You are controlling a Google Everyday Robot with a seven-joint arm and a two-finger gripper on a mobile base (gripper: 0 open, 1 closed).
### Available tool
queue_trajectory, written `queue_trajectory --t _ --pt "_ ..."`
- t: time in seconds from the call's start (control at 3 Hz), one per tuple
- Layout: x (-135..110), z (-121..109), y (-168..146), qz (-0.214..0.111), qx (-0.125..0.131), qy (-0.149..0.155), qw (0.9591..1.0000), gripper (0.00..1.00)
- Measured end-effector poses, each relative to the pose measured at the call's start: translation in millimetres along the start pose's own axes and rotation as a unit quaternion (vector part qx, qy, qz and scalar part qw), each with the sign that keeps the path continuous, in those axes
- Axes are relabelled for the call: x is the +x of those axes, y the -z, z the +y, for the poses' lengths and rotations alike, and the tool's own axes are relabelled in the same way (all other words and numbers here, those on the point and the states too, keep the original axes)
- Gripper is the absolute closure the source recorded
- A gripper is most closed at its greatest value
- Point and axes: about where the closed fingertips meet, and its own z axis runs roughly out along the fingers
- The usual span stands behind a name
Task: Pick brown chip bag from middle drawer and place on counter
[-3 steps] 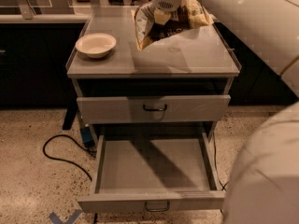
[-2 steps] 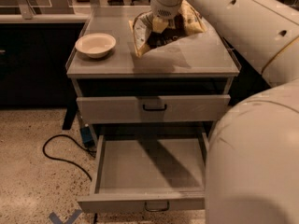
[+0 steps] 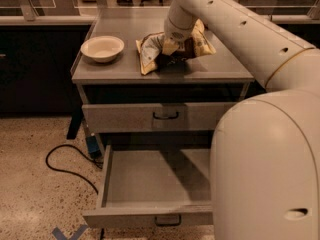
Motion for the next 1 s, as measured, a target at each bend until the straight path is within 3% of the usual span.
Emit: queue_trajectory --t 1.0 --pt "-0.6 -1.1 1.3 -0.001 -0.001 0.000 1.0000 0.36"
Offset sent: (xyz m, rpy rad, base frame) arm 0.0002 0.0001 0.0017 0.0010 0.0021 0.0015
